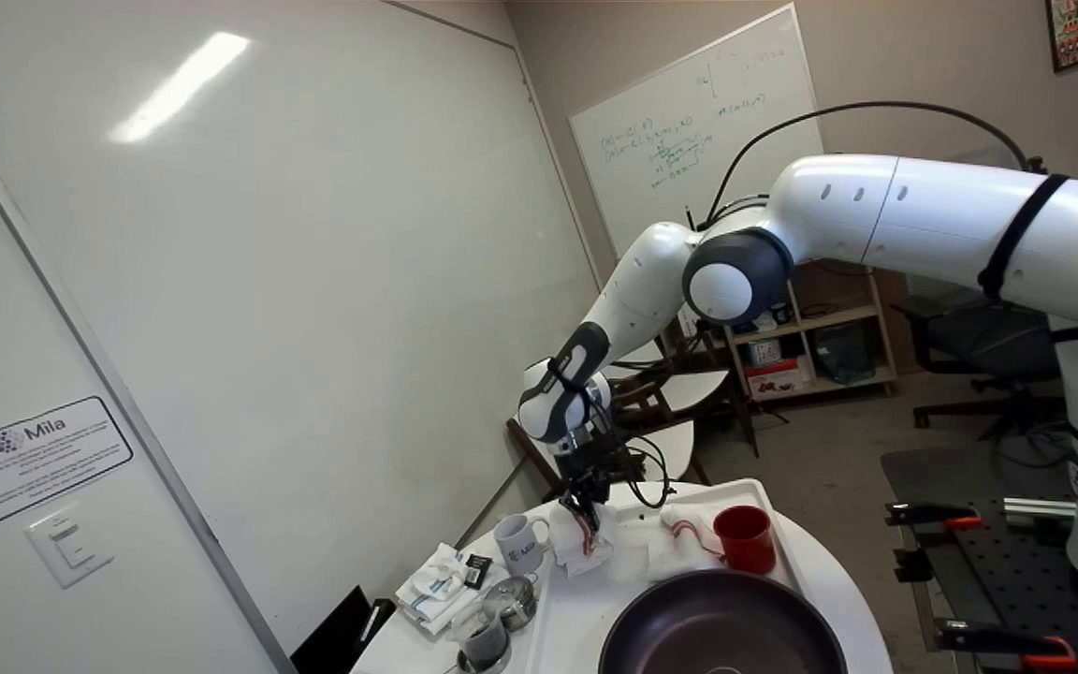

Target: Use the white cloth to wipe the inside of the pan

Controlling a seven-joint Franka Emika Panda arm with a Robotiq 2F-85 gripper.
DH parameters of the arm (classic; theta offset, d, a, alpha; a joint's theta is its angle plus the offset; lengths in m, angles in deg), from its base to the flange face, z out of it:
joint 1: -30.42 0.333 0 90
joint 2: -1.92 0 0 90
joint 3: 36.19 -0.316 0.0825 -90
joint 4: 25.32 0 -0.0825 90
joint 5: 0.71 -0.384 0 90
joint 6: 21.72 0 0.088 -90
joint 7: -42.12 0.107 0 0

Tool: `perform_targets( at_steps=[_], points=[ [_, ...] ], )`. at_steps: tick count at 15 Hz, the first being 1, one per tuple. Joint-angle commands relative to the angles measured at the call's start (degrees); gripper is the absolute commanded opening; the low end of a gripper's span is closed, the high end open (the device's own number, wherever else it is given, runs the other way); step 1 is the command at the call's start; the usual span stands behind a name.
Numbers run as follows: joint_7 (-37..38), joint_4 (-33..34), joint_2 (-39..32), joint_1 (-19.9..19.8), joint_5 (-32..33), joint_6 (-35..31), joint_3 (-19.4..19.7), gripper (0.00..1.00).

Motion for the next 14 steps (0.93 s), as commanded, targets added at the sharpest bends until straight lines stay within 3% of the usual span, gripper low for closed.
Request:
perform_targets(
  at_steps=[1, 5, 14],
  points=[
    [-0.51, -13.71, 10.99, 3.47, 2.26, -4.33, 2.17, 0.09],
    [-4.02, -23.13, 18.17, 4.16, 6.15, -2.53, -0.03, 0.09],
    [-2.35, -47.63, 33.84, 8.68, 13.12, -12.72, 0.49, 0.09]
  ],
)
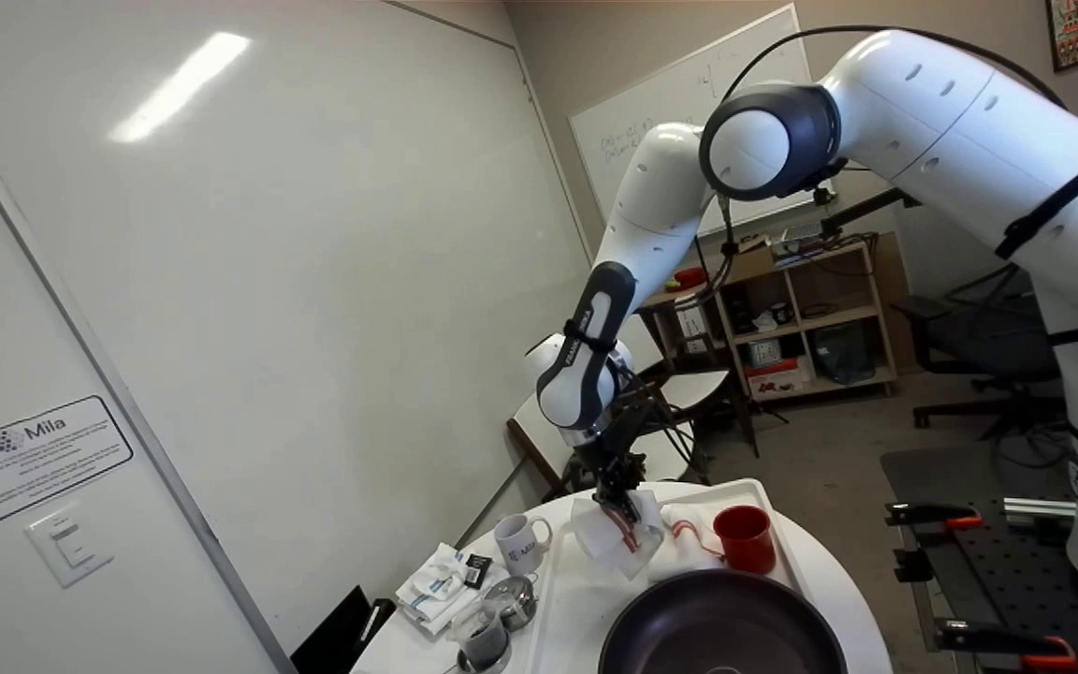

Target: Use the white cloth to wipe the inside of the pan

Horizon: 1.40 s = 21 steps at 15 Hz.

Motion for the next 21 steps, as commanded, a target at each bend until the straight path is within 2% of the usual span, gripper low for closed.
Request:
perform_targets(
  at_steps=[1, 6, 10, 14, 18, 21],
  points=[
    [2.37, -14.04, 10.06, 2.38, 2.98, -6.70, 0.57, 0.09],
    [7.94, -28.77, 19.81, 6.44, 7.68, -14.17, 0.87, 0.09],
    [16.50, -41.32, 29.06, 10.69, 14.31, -19.75, 0.96, 0.09],
    [27.28, -51.84, 39.78, 13.50, 21.78, -19.66, -1.70, 0.09],
    [30.21, -55.75, 45.54, 12.15, 22.00, -17.89, -7.69, 0.09],
    [28.39, -54.31, 43.93, 11.18, 20.85, -17.73, -10.21, 0.09]
  ],
)
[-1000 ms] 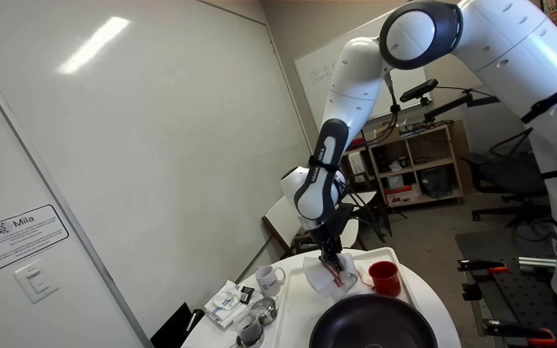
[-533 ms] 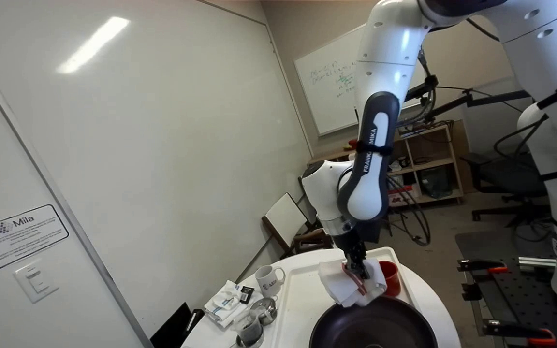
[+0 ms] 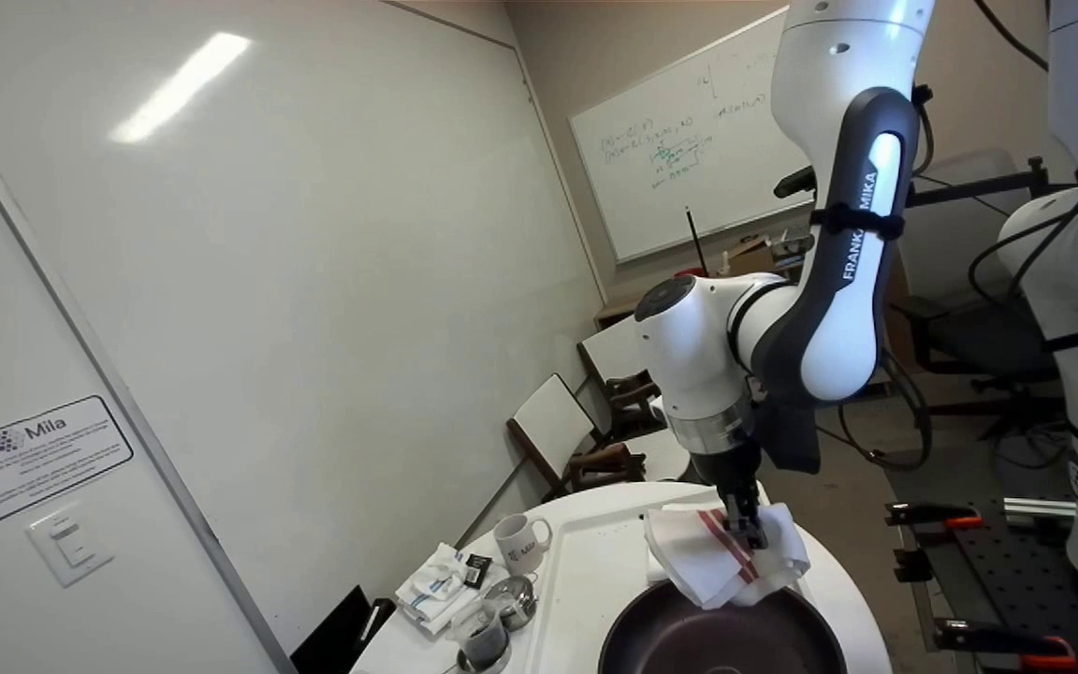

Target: Use the white cloth to wipe the inside of the pan

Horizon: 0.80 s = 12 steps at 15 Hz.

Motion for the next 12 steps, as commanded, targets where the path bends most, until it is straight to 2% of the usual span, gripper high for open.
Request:
perform_targets(
  at_steps=[1, 5, 12],
  points=[
    [-0.07, 1.27, -0.66, -2.02, 0.28, 0.98, -3.09, 0.09],
    [-2.03, 8.95, -10.11, -2.62, -0.08, 1.29, -3.27, 0.09],
    [-14.23, 25.04, -28.40, -2.15, -8.19, 4.05, -1.29, 0.09]
  ],
)
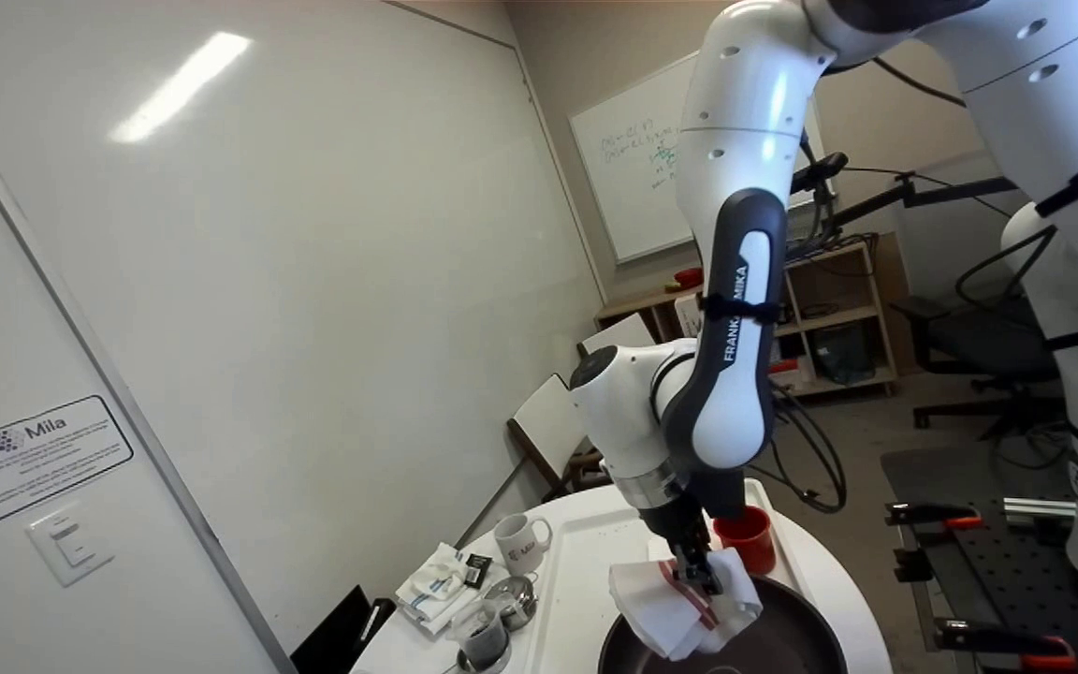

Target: Use the white cloth to wipe the inside of the pan

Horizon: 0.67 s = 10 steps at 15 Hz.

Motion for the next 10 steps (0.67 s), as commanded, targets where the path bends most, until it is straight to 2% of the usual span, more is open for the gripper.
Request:
perform_targets(
  at_steps=[1, 8, 10],
  points=[
    [-8.06, 9.55, -9.59, -0.31, -5.61, 3.68, 0.24, 0.09],
    [-15.68, 16.82, -18.55, -1.07, -10.68, 9.03, 0.02, 0.09],
    [-16.38, 17.14, -20.05, -1.34, -11.23, 8.24, 0.05, 0.09]
  ],
)
